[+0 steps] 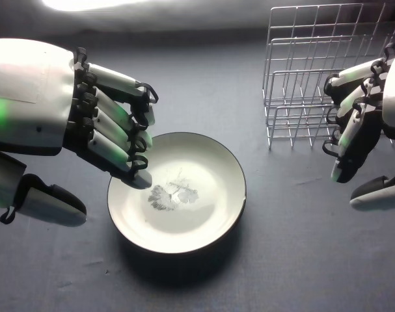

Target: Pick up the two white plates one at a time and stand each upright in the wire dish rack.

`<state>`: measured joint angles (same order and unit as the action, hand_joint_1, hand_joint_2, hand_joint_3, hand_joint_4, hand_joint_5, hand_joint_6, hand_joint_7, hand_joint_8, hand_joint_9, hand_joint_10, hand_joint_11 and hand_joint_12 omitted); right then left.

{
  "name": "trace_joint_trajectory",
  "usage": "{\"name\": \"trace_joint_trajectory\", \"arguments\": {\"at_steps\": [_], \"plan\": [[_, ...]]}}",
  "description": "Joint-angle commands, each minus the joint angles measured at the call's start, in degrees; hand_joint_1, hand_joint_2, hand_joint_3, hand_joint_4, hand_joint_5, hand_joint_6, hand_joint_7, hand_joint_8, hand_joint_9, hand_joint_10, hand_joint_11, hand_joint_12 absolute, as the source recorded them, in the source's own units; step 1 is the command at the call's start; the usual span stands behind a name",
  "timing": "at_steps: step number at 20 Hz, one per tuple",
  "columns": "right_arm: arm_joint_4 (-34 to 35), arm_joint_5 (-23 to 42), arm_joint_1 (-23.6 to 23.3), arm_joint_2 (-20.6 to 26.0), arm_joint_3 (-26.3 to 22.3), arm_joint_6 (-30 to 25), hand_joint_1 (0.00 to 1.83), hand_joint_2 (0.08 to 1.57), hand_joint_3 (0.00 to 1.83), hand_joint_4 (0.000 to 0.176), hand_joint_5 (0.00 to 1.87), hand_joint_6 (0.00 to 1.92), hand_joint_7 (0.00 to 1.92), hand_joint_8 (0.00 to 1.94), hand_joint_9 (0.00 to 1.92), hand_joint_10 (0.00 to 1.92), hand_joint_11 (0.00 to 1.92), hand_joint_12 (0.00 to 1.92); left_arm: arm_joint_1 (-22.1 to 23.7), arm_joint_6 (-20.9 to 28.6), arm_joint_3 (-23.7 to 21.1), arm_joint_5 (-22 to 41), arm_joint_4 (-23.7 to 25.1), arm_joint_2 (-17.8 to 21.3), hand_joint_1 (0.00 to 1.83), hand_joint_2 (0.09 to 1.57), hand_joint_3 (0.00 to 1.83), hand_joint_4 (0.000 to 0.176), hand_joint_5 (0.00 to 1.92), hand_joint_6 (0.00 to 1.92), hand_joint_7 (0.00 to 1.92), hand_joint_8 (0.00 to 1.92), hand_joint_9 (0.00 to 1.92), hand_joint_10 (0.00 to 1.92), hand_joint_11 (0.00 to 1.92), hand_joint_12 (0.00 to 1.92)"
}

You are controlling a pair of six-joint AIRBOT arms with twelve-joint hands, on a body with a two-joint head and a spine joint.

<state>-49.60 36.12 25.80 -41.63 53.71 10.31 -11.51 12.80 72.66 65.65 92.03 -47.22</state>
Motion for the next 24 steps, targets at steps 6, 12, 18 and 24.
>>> {"name": "trace_joint_trajectory", "arguments": {"at_steps": [6,12,18,24], "plan": [[2.6,4.4,-0.3,0.2,0.1,-0.1,0.18,1.11,0.00,0.000,0.02,0.00,0.00,0.00,0.00,0.00,0.00,0.11,0.1,0.1,-0.6,2.4,-5.0,0.6,0.00,1.08,0.02,0.000,0.00,0.00,0.00,0.00,0.00,0.00,0.00,0.00],[2.6,4.5,-0.3,0.2,0.1,0.0,0.20,1.10,0.00,0.000,0.03,0.00,0.00,0.00,0.00,0.00,0.00,0.08,0.4,0.1,-0.2,2.2,0.1,0.5,0.00,1.08,0.02,0.000,0.00,0.00,0.00,0.00,0.00,0.00,0.00,0.00],[2.6,4.5,-0.3,0.2,0.1,0.1,0.19,1.09,0.00,0.000,0.01,0.00,0.00,0.00,0.00,0.00,0.00,0.15,-0.2,-3.8,2.2,3.4,6.8,-1.3,0.00,1.08,0.01,0.000,0.00,0.00,0.00,0.00,0.00,0.00,0.00,0.00],[2.5,4.5,-0.3,0.2,0.1,0.1,0.25,1.08,0.00,0.000,0.07,0.00,0.05,0.00,0.05,0.00,0.00,0.31,-2.5,-4.0,9.8,6.5,7.5,-7.7,0.00,1.08,0.01,0.000,0.00,0.00,0.00,0.00,0.00,0.00,0.00,0.00]]}}
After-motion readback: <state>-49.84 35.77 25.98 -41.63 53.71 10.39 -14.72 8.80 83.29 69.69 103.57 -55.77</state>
